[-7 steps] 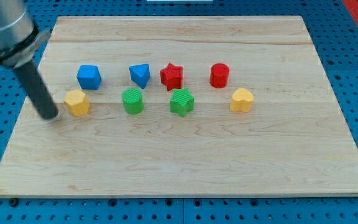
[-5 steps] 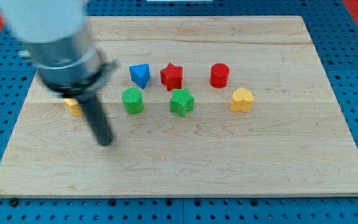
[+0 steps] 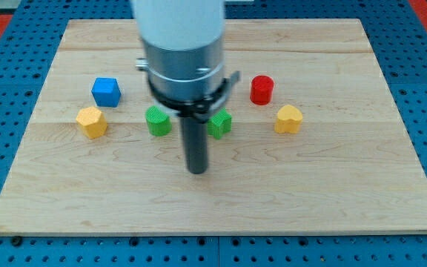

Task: Move the arm to the right of the yellow heart

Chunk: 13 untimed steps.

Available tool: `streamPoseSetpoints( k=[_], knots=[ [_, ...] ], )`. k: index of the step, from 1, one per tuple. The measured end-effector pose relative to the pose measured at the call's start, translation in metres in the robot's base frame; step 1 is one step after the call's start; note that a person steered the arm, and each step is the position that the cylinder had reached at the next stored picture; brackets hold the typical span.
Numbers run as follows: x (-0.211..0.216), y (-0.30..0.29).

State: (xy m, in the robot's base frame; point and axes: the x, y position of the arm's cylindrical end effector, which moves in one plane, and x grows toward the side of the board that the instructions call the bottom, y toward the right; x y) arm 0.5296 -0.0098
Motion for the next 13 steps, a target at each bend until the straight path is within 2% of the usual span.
streamPoseSetpoints(
  k=[2,3,4,7,9,10,12,13],
  knots=[
    [0.073,-0.012],
    [0.088,0.002],
    [0.061,0.074],
    [0.049,0.313],
    [0.043,0.325],
    [0.004,0.320],
    [-0.057,0.232],
    [-0.061,0.187]
  ],
)
